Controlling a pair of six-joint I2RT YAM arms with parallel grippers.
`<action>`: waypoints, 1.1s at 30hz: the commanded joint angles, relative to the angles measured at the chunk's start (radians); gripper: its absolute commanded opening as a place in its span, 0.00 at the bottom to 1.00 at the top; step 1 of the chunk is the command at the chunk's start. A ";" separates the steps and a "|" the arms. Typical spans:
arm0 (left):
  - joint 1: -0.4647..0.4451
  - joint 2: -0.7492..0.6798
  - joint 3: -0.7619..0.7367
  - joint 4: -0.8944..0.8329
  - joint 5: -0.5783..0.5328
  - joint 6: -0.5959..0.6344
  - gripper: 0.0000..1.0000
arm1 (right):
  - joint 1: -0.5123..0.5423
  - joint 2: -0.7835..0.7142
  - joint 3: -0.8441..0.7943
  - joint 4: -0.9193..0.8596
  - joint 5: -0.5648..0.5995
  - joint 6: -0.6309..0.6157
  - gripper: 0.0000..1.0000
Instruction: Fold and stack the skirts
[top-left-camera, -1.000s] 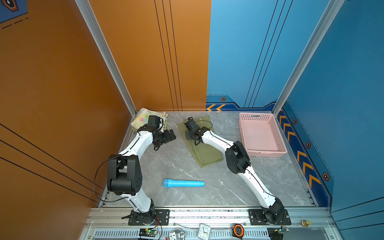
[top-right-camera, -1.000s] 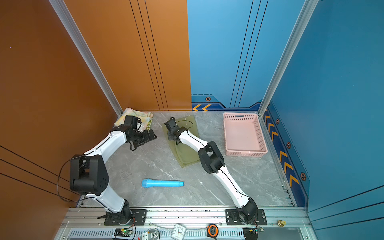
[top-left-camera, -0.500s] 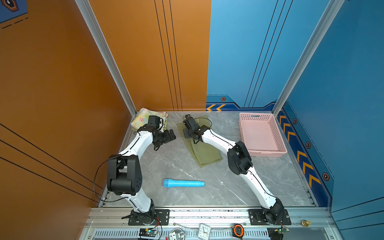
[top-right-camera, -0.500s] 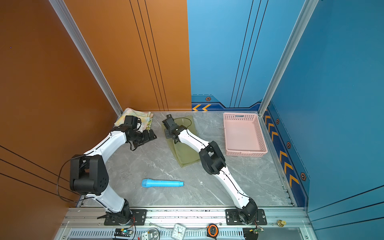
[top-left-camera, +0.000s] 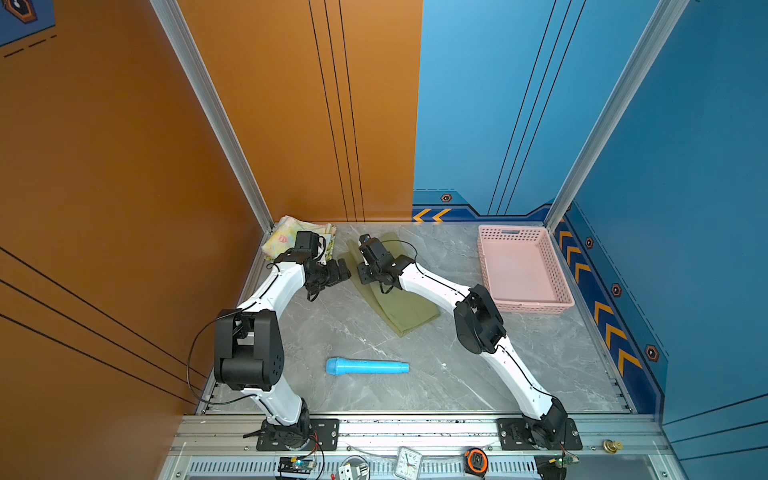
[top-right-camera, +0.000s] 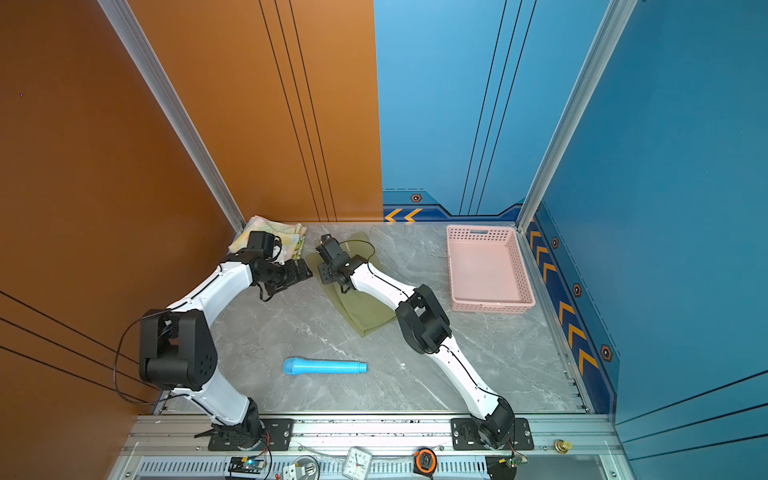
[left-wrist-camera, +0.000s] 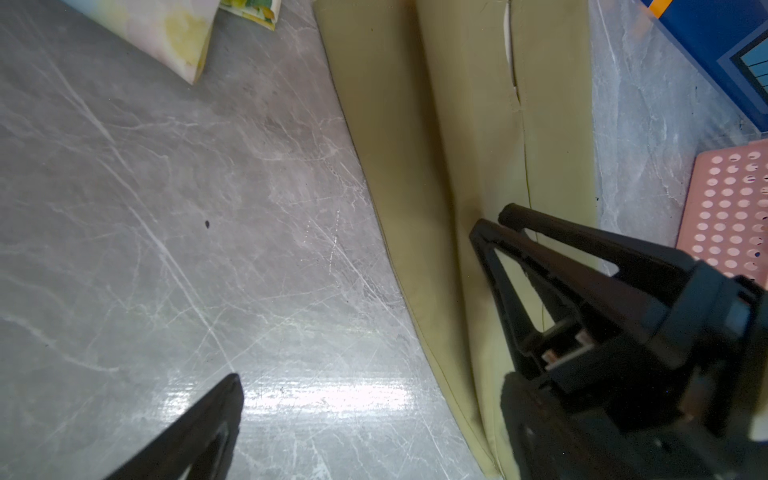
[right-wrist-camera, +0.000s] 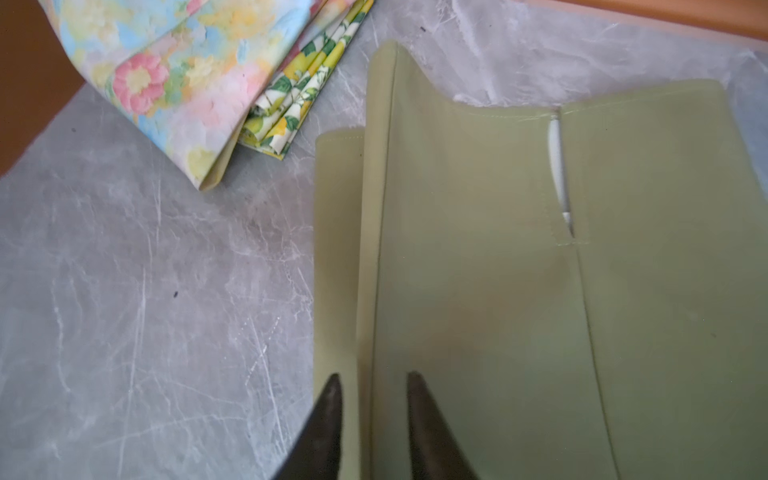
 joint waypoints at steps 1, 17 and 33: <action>0.017 0.013 -0.021 0.002 -0.004 -0.013 0.98 | -0.036 -0.057 -0.069 0.040 -0.066 0.036 0.62; -0.188 0.120 0.117 -0.044 -0.219 0.049 0.95 | -0.190 -0.615 -0.817 0.153 0.042 0.290 0.71; -0.346 0.543 0.555 -0.189 -0.396 0.196 0.69 | -0.050 -0.770 -1.066 -0.038 0.119 0.315 0.53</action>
